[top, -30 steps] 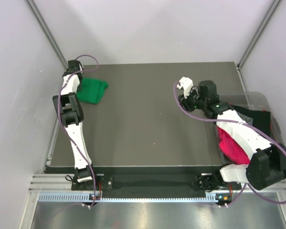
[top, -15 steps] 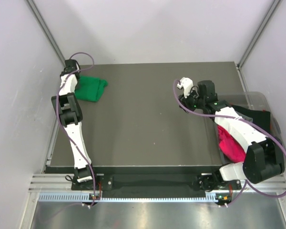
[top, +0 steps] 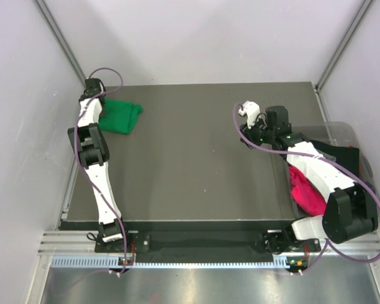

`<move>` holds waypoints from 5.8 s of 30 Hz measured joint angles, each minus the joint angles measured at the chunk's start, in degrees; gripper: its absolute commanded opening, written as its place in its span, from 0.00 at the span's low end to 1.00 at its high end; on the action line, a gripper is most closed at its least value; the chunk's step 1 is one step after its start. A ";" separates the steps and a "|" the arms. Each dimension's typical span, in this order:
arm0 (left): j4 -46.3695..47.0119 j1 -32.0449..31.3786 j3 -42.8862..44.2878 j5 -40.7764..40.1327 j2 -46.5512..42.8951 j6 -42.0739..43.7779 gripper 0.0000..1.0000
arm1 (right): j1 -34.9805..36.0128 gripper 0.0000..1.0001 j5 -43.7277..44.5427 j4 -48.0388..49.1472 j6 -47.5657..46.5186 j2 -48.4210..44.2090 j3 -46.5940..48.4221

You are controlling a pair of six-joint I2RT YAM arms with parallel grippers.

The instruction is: Fold and stack the t-shirts

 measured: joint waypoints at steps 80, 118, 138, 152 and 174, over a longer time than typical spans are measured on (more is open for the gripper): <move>-4.72 -43.17 -43.34 34.84 -35.26 1.11 0.00 | -3.87 0.41 -3.17 3.10 1.88 -3.98 -3.93; -3.45 -21.42 -66.29 23.17 -67.93 -4.81 0.74 | 26.60 0.42 -2.49 -7.76 -7.43 25.83 21.81; -2.75 -12.46 -67.32 27.56 -67.73 -6.08 0.73 | 30.97 0.00 2.40 -12.72 -9.35 33.90 27.87; -3.19 -15.23 -61.81 36.96 -61.55 -5.11 0.76 | 15.26 0.00 18.03 -2.10 -10.40 3.69 22.80; -2.49 -37.40 -36.35 36.37 -31.04 -1.36 0.49 | 9.57 0.33 14.10 0.46 -3.48 0.61 0.96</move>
